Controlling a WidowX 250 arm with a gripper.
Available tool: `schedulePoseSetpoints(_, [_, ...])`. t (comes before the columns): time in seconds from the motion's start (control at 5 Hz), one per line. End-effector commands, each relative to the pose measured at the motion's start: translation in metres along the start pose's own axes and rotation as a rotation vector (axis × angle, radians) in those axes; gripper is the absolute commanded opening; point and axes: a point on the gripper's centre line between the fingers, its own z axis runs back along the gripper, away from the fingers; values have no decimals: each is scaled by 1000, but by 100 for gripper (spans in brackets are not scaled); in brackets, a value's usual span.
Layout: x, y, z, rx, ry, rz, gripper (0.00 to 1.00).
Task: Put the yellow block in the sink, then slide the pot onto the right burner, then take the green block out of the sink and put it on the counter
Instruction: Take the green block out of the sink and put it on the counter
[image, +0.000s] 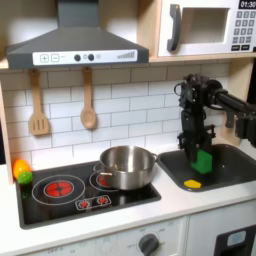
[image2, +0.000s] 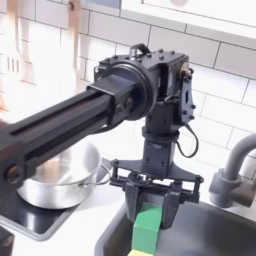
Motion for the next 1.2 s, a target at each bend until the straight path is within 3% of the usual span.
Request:
schedulePoseSetpoints(0.0, [-31, 7, -11, 2, 24, -38, 0])
schedulePoseSetpoints(0.4, [-45, 11, 2, -18, 34, -49, 0])
schedulePoseSetpoints(0.6, [-36, 10, 14, -40, 15, -29, 0])
schedulePoseSetpoints(0.8, [-18, 21, 22, -36, -29, 26, 0])
schedulePoseSetpoints(1.0, [-1, 29, 16, -27, -26, 71, 0])
